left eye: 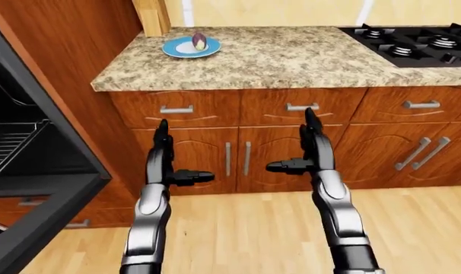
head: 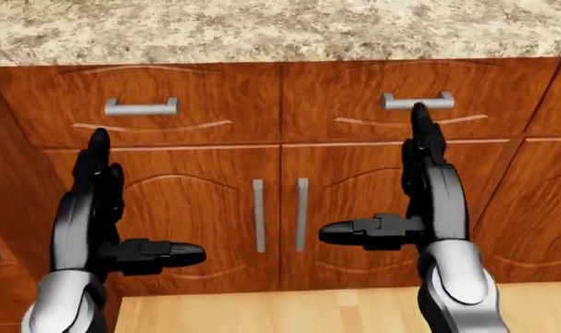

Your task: Place the eggplant on the rack of the oven.

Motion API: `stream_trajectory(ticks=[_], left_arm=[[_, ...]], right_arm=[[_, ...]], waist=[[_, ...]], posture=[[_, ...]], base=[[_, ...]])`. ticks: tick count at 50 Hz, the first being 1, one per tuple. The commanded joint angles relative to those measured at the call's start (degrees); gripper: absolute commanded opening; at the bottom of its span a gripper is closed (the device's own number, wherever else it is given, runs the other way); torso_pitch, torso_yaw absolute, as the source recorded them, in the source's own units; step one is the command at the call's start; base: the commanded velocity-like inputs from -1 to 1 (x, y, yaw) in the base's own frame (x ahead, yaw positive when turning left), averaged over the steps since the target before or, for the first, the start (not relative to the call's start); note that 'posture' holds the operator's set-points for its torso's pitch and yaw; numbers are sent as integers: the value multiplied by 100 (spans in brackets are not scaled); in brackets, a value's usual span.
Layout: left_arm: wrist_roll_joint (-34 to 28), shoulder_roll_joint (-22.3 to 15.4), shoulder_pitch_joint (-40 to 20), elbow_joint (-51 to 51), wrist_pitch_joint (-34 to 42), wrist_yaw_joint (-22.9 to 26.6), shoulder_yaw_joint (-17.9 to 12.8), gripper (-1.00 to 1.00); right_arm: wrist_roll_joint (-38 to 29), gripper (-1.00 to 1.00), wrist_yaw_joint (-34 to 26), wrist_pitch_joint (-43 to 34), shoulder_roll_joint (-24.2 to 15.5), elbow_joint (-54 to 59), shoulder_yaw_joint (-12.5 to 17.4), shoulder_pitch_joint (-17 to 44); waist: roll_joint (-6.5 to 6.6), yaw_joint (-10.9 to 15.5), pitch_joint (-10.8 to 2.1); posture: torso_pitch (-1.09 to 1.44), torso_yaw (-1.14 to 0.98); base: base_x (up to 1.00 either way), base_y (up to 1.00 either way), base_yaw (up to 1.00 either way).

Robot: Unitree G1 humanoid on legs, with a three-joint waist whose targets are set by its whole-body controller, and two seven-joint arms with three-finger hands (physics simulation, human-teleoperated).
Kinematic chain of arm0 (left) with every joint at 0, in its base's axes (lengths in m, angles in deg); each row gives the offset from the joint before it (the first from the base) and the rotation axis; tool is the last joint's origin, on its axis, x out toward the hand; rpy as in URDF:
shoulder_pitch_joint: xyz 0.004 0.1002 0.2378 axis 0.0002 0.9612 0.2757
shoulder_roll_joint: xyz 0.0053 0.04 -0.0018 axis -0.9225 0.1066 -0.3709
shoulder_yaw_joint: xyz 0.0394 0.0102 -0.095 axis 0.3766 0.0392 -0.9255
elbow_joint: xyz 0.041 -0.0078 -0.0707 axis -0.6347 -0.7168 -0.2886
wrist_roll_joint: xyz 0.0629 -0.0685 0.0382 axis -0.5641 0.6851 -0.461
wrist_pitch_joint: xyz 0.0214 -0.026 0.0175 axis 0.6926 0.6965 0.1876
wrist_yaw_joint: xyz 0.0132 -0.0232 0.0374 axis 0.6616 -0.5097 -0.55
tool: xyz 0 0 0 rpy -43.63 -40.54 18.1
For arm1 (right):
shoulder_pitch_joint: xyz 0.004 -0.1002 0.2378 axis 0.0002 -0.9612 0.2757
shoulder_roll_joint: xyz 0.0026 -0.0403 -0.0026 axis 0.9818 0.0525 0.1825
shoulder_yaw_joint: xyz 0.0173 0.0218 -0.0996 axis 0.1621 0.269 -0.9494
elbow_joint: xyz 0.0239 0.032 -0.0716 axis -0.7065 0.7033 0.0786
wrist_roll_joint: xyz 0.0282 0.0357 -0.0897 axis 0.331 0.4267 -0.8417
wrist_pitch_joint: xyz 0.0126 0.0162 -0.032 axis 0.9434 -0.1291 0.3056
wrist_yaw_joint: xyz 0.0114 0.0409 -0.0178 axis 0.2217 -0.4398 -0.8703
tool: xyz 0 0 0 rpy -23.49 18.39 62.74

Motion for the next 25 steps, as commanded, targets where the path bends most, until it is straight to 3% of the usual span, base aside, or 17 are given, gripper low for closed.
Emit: stream_trajectory(ticks=[1,6,15,21,25], left_arm=[[64,-84,-307,289,166,-26,-55,100],[104,-270,-889,406,771,-260,-177,100],[140,-602,-1780,493,1445,-655,-315,100],[203,-743,-2125,727,1910,-720,-331,100],[229,-802,-2322,977,2197,-647,-305,100]], right_arm=[[14,100,7,-180,-88,-279,33,304],[27,100,-50,-993,-259,-726,81,810],[156,100,-143,-1790,-554,-976,232,1436],[278,100,-50,-2460,-765,-1572,392,1873],[453,100,-14,-2484,-797,-1540,397,2086]], waist=[[8,-2,-106],[12,3,-70],[16,1,-34],[9,5,7],[37,9,30]], posture=[[0,0],[0,0],[0,0],[0,0],[0,0]], base=[[0,0,0],[0,0,0],[0,0,0],[0,0,0],[0,0,0]])
